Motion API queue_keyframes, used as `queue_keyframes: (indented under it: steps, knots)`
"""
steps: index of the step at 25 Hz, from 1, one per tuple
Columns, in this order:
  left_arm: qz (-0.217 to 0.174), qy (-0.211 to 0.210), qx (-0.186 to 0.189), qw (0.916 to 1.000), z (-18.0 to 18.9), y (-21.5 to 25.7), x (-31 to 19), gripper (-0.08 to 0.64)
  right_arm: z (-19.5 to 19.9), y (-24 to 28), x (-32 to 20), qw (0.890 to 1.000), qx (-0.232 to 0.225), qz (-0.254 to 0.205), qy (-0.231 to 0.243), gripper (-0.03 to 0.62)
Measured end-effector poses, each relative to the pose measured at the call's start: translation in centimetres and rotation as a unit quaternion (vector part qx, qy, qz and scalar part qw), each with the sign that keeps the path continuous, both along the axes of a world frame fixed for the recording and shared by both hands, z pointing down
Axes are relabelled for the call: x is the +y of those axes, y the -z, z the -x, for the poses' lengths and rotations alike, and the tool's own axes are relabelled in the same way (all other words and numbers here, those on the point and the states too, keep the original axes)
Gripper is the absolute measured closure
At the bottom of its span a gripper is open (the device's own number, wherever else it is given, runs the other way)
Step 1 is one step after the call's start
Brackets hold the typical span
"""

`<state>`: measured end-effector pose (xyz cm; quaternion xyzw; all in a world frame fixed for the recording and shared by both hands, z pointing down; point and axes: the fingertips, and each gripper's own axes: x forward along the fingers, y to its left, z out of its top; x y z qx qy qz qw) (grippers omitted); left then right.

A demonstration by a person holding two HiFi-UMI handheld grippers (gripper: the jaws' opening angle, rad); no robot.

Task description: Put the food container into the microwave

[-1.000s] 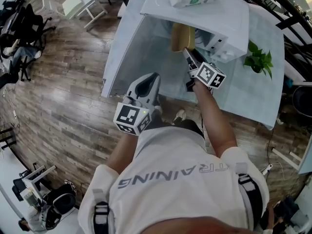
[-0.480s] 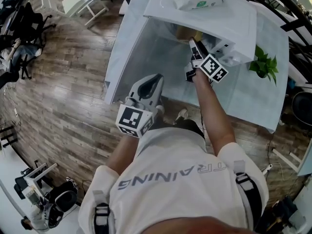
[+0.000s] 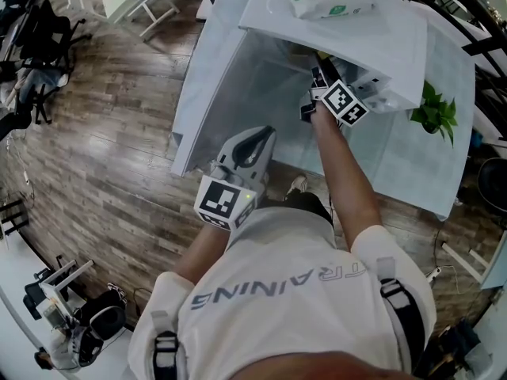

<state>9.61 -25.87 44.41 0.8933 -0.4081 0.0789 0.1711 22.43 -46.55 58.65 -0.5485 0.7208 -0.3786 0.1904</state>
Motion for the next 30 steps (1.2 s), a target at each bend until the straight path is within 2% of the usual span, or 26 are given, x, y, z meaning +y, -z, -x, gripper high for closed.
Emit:
queue_keyframes:
  steps: [13, 17, 20, 27, 30]
  knots:
    - [0.009, 0.002, 0.013, 0.9999, 0.3, -0.5, -0.9, 0.515, -2.2, -1.3, -1.5, 0.999, 0.01, 0.015, -0.041, 0.377]
    - [0.014, 0.0, 0.014, 0.9998, 0.2, -0.8, -0.9, 0.515, -2.3, -1.2, -1.6, 0.998, 0.03, 0.014, -0.045, 0.377]
    - [0.016, 0.0, 0.017, 0.9997, 0.2, -0.9, -0.9, 0.515, -2.1, -1.3, -1.6, 0.998, 0.039, 0.013, -0.037, 0.375]
    - [0.016, 0.0, 0.016, 0.9997, 0.2, -0.7, -1.0, 0.515, -1.1, -1.6, -1.6, 0.997, 0.07, 0.014, 0.0, 0.295]
    - [0.018, 0.0, 0.018, 0.9997, 0.0, -0.8, -1.1, 0.515, -0.3, -2.0, -1.4, 0.994, 0.107, 0.019, 0.031, 0.275]
